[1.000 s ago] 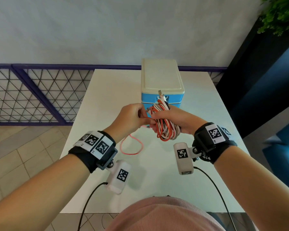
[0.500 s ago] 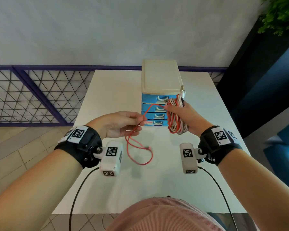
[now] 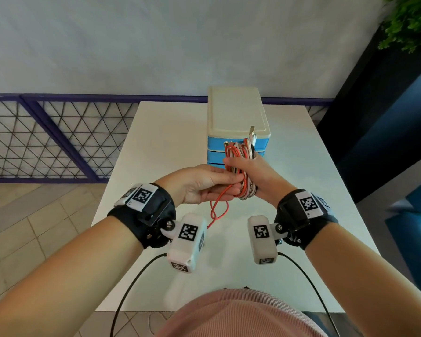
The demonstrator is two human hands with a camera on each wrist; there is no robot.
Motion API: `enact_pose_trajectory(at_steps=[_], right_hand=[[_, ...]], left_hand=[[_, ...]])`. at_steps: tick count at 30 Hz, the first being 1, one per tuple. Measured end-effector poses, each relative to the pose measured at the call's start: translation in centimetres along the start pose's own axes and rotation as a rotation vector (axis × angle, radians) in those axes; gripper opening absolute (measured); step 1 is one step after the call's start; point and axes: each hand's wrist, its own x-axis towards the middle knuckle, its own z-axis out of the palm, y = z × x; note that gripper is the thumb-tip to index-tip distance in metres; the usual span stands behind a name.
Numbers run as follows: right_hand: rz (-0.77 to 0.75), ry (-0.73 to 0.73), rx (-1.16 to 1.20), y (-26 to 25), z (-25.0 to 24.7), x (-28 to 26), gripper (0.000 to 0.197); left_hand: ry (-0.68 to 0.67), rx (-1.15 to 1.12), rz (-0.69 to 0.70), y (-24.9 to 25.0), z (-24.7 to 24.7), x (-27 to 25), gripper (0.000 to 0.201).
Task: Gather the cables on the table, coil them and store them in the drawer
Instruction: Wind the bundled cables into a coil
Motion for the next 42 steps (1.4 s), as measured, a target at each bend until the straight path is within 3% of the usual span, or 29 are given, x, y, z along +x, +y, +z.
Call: enact_pose_trajectory(at_steps=[2, 5, 10, 13, 15, 18, 20, 23, 26, 30, 34, 37, 39, 42], right_hand=[[-0.023, 0.103, -0.028, 0.1, -0.2, 0.5, 0.020], [-0.088, 0.265, 0.010, -0.3, -1.3, 1.0, 0.014], [-0.130, 0.375, 0.071, -1.3, -3.9, 1.2, 0.014], [-0.126, 0.340, 0.144, -1.5, -4.1, 1.0, 0.019], [-0.094, 0.253, 0.173, -1.8, -3.7, 0.6, 0.016], [0.001, 0.097, 0.128, -2.3, -3.2, -0.1, 0.025], [0.049, 0.021, 0.022, -2.4, -2.9, -0.2, 0.024], [0.105, -0.050, -0.130, -2.4, -2.2, -0.4, 0.027], [0.110, -0.124, -0.250, -2.3, -1.2, -0.9, 0.016], [0.158, -0.231, -0.168, -1.6, -0.1, -1.1, 0.017], [0.153, -0.209, -0.129, -1.3, -0.2, -1.2, 0.012], [0.153, -0.196, -0.185, -1.2, -0.7, -1.0, 0.010], [0.159, -0.125, -0.231, -1.2, -1.4, -0.9, 0.010], [0.157, -0.042, -0.226, -1.2, -2.7, -0.7, 0.013]], left_hand=[[0.008, 0.032, 0.007, -0.2, -0.1, 0.0, 0.019], [-0.068, -0.028, 0.007, -0.9, -1.0, 0.1, 0.034], [-0.228, 0.016, -0.083, -2.2, -3.3, -0.5, 0.029], [-0.291, 0.187, -0.086, -2.3, -4.1, -0.8, 0.026], [-0.252, 0.409, -0.038, -1.9, -4.1, -0.9, 0.018], [-0.020, 0.821, 0.115, -1.0, -3.5, -0.5, 0.011], [0.153, 0.945, 0.225, -0.7, -3.1, -0.2, 0.010], [0.292, 0.958, 0.361, -0.6, -2.5, 0.1, 0.008], [0.350, 0.887, 0.485, -0.4, -2.0, 0.2, 0.008], [0.422, 0.857, 0.566, -0.2, -1.5, 0.7, 0.010], [0.404, 0.930, 0.609, -0.2, -1.6, 0.6, 0.009], [0.339, 0.971, 0.606, -0.4, -1.9, 0.4, 0.020], [0.298, 0.936, 0.527, -0.7, -3.0, 0.4, 0.025], [0.160, 0.910, 0.393, -1.2, -5.2, 0.4, 0.007]])
